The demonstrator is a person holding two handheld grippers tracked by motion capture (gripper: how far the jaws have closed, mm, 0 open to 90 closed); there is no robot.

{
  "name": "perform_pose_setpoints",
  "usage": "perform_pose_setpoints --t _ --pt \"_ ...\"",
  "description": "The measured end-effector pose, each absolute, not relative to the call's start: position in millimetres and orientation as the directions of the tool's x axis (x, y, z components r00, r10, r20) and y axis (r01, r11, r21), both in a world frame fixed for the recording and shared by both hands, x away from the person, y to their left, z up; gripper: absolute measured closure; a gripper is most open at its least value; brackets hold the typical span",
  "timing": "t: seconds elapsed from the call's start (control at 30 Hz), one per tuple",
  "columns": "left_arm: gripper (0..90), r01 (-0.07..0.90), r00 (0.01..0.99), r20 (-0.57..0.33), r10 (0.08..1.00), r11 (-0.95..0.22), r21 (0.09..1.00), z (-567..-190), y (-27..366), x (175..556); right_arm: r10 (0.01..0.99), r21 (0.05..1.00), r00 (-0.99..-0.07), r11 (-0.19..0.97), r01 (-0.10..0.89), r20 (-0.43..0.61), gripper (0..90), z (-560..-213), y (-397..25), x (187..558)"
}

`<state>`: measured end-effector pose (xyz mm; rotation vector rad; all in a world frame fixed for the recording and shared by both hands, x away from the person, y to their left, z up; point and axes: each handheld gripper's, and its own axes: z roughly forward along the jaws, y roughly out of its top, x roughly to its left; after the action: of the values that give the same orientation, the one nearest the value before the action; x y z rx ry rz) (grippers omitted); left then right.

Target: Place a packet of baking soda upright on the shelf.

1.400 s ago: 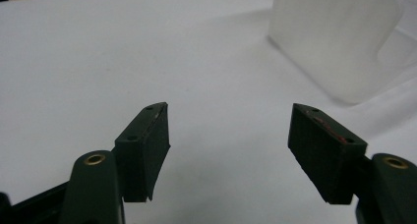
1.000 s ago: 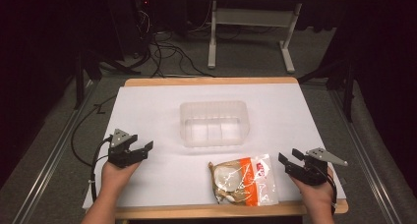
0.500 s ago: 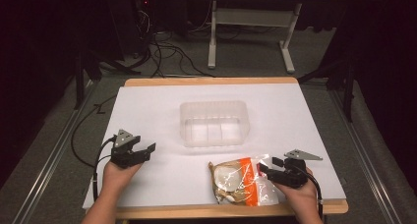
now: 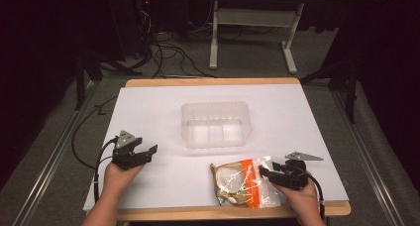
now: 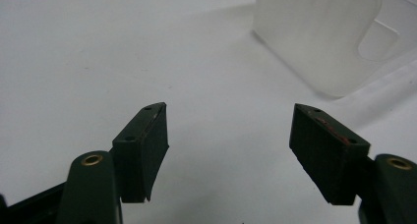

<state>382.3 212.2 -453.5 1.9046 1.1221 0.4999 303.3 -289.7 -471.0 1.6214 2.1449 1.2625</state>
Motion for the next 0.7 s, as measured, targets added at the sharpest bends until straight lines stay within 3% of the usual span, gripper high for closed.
perform_pose_setpoints --t 0.13,0.17,0.27,0.37,0.7 --pt "31.3 0.515 0.520 -0.071 0.851 -0.246 0.821 -454.1 211.5 382.3 0.859 0.727 -0.400 0.047 0.685 0.320 69.9 -466.7 -293.9 300.9" --pt "31.3 0.515 0.521 -0.070 0.851 -0.248 0.821 -454.1 211.4 382.2 0.859 0.730 -0.396 0.038 0.683 0.325 82.3 -464.6 -297.0 300.5" --pt "31.3 0.515 0.521 -0.068 0.851 -0.250 0.820 -454.2 211.2 382.2 0.852 0.734 -0.410 0.045 0.677 0.326 90.0 -462.8 -298.3 300.6" --pt "31.4 0.516 0.519 -0.070 0.852 -0.247 0.821 -454.2 211.5 382.5 0.861 0.763 -0.446 0.112 0.636 0.245 90.0 -452.4 -290.1 300.7" --pt "31.3 0.518 0.516 -0.066 0.854 -0.250 0.818 -454.7 212.1 383.3 0.899 0.801 -0.423 0.169 0.574 0.113 90.0 -435.8 -286.7 328.5"
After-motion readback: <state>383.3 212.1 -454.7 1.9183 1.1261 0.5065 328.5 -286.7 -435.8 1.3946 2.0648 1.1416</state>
